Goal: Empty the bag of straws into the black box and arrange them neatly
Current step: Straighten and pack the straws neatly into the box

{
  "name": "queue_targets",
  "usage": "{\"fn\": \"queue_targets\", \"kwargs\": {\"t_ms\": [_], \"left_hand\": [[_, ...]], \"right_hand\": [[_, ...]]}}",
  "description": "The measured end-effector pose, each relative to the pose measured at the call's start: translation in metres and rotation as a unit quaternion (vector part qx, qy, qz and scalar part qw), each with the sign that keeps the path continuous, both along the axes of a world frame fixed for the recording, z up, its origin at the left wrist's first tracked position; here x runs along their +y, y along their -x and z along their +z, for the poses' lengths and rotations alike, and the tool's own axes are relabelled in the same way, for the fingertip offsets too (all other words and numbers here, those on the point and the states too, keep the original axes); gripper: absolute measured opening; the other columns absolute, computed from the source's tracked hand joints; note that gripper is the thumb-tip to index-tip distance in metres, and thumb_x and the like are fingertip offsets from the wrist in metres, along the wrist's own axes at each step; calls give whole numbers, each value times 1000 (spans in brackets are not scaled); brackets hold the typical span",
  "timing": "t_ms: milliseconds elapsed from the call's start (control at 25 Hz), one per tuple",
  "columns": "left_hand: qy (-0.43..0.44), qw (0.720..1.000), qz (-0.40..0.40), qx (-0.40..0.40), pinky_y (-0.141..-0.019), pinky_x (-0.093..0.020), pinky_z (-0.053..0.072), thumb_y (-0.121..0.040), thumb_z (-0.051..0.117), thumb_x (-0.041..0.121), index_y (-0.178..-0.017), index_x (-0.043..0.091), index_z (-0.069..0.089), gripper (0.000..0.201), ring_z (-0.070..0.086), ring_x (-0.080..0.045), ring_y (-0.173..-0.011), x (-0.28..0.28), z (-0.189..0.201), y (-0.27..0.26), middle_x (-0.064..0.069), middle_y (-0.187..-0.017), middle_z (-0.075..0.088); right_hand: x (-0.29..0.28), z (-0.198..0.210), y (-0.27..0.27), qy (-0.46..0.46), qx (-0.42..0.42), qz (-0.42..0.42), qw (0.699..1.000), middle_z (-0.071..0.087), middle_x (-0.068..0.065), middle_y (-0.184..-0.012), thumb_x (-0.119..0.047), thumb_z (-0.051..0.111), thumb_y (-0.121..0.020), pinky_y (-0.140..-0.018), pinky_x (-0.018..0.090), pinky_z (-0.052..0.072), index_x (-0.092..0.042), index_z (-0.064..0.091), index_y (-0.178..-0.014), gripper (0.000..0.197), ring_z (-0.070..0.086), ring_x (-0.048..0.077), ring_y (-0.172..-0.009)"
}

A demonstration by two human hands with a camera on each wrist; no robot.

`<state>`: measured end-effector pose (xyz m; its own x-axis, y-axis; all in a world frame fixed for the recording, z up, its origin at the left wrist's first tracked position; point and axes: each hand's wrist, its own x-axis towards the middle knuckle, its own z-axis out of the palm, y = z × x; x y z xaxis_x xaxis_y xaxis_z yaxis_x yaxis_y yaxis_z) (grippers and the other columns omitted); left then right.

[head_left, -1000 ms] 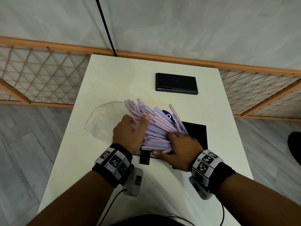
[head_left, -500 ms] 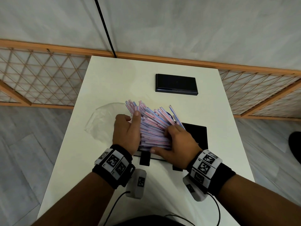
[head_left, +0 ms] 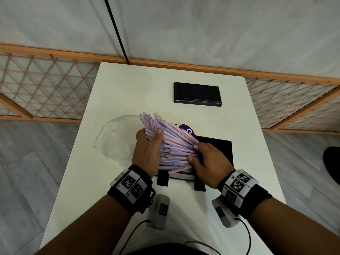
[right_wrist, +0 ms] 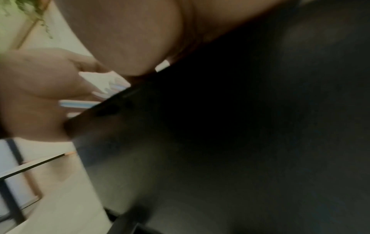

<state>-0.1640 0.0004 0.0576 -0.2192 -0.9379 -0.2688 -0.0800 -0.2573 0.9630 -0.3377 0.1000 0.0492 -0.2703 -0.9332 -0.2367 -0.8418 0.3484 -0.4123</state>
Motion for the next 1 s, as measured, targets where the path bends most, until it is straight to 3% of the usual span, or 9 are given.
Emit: {"fn": "queue_targets", "kwargs": {"t_ms": [120,240,400,560,680,760,840,920,1000], "left_hand": [[-10,1000,0,15,-77,-26,47,-94,52,56,-121,13,51,51,63,-11,-89,4,0,-2,9,-97,63],[-10,1000,13,19,-86,-37,51,-96,49,56,-117,17,52,44,64,-13,-91,5,-2,-3,8,-97,64],[-22,998,40,50,-95,-48,52,-70,49,77,-101,28,53,58,64,-23,-96,0,-4,-1,3,-97,63],[-33,997,34,55,-83,-39,56,-87,52,67,-107,19,52,52,66,-19,-91,1,0,-2,1,-96,64],[-49,997,26,55,-72,-25,53,-100,48,45,-118,12,50,37,68,-7,-83,3,-2,-5,4,-97,66],[-46,998,13,51,-64,-16,53,-101,48,43,-121,12,50,37,69,2,-76,4,-4,-4,6,-97,67],[-40,998,9,56,-68,-18,54,-96,52,54,-121,11,50,50,69,-1,-82,4,-4,-2,6,-99,67],[-40,998,12,53,-83,-33,57,-83,56,68,-123,13,51,68,69,-13,-96,4,-5,0,3,-105,68],[-38,997,24,57,-87,-42,58,-82,58,69,-124,13,50,70,70,-17,-97,5,-3,2,0,-109,68]], "right_hand": [[-8,0,2,-3,12,8,1000,62,9,-99,-41,40,-96,-81,41,49,-17,59,-111,34,60,36,-95],[-14,15,-6,98,19,56,993,64,9,-93,-38,31,-97,-74,41,49,-15,60,-106,38,59,35,-86],[-18,30,-21,134,71,84,985,65,9,-95,-42,26,-98,-75,42,50,-13,62,-110,47,58,37,-84],[-3,23,-9,38,4,99,994,55,5,-133,-73,27,-88,-101,41,44,-18,44,-140,77,53,27,-118],[17,19,10,-37,-3,140,989,33,-1,-155,-97,34,-63,-115,43,30,-23,24,-153,117,33,20,-141],[20,13,14,-71,15,153,986,25,-4,-159,-103,40,-49,-118,46,26,-28,14,-155,132,25,20,-146],[13,7,7,-47,22,124,991,38,-2,-149,-104,35,-48,-114,45,32,-30,22,-151,127,38,24,-137],[2,6,-6,-17,43,81,996,51,1,-129,-104,24,-50,-104,41,41,-31,38,-138,115,51,28,-119],[-9,6,-20,-18,58,64,996,55,3,-119,-103,23,-54,-99,39,45,-29,46,-122,103,53,29,-111]]}}
